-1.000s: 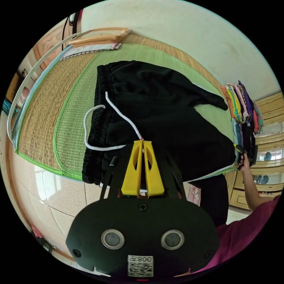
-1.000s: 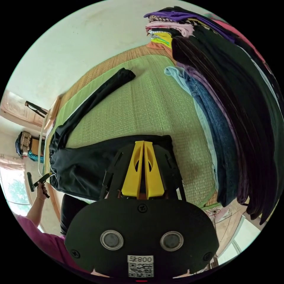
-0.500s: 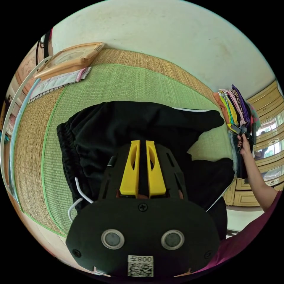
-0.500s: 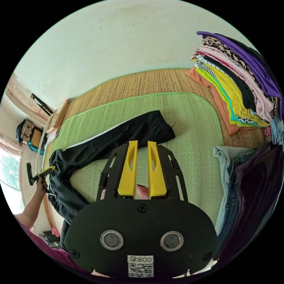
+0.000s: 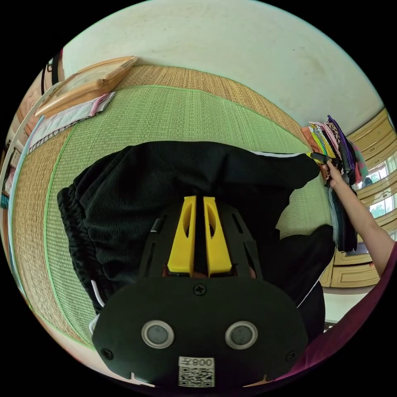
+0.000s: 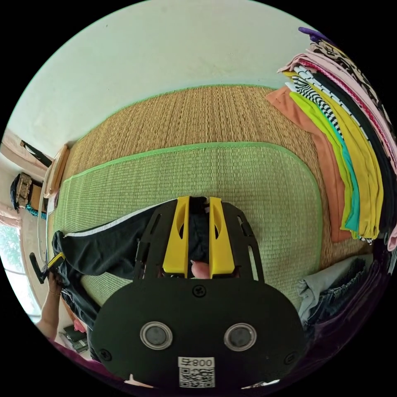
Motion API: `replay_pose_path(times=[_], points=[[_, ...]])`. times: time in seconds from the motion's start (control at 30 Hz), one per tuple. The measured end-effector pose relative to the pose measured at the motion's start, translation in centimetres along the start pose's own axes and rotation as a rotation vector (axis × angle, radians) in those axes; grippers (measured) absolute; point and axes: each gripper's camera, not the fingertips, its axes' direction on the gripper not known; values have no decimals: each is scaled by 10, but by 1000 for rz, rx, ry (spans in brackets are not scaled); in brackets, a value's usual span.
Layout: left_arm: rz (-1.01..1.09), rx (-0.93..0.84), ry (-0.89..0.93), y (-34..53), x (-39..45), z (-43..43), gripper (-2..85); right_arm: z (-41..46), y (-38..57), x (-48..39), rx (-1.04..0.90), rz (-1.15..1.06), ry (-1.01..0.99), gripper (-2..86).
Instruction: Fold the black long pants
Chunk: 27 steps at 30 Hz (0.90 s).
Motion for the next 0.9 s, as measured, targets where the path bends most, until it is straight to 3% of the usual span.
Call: replay_pose_path(times=[0.1, 0.33, 0.5, 0.6, 0.77, 0.83, 0.9], points=[[0, -11, 0, -11, 10, 4, 17, -8, 4, 4, 14, 8, -8, 75], [24, 35, 44, -27, 42, -3, 10, -150, 84, 8, 336, -101, -211, 72], [70, 68, 69, -44, 69, -9, 9, -228, 109, -4, 480, -166, -140, 71], [85, 48, 54, -58, 86, 1, 8, -221, 77, 3, 436, -133, -93, 73], [94, 2, 3, -78, 109, 22, 8, -122, 5, 50, 125, 82, 9, 59], [95, 27, 25, -84, 118, 20, 8, -102, 2, 59, 92, 148, 41, 54], [105, 45, 46, -89, 125, 18, 8, -96, 7, 56, 124, 133, -61, 48]])
